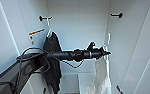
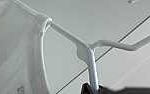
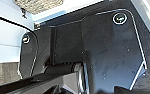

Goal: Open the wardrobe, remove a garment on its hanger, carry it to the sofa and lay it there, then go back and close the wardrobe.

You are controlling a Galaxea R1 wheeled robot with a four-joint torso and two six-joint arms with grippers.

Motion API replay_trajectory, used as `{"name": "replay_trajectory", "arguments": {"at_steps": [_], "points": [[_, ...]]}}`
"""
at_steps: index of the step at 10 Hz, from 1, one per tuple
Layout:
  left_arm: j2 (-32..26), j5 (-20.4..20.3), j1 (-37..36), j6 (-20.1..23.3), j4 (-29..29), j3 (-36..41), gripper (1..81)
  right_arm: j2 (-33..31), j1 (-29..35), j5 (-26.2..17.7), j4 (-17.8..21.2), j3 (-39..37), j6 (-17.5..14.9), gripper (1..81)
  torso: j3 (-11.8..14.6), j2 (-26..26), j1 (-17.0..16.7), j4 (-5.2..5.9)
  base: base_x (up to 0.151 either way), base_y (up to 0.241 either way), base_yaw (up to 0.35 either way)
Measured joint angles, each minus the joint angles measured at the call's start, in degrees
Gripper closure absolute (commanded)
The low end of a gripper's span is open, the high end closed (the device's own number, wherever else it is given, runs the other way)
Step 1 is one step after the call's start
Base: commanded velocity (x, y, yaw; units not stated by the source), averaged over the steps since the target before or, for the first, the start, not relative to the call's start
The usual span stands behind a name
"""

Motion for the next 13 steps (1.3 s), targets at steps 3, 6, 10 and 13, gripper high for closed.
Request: {"name": "replay_trajectory", "arguments": {"at_steps": [3,6,10,13], "points": [[0.13,-0.27,0.02,-0.02,0.09,0.44,81.1,0.0,-0.59,-0.01,0.0,0.06,0.0,1.0,0.02,-0.02,-0.06,0.0,-0.107,0.0,0.0],[-0.2,-0.35,0.02,-0.02,0.2,1.18,81.1,0.05,-0.48,-0.01,-0.02,0.06,0.0,1.0,0.05,-0.04,-0.09,0.0,-0.109,0.0,0.0],[-0.3,-0.3,0.09,-0.02,0.28,2.57,81.1,0.0,-0.24,-0.01,-0.02,0.06,0.0,1.0,0.05,-0.02,-0.06,0.0,-0.113,0.0,0.0],[-0.3,-0.33,1.18,-0.02,0.3,3.45,81.1,-0.01,-0.22,-0.01,-0.02,0.06,0.0,1.0,0.05,-0.04,-0.11,0.0,-0.127,0.0,0.0]]}}
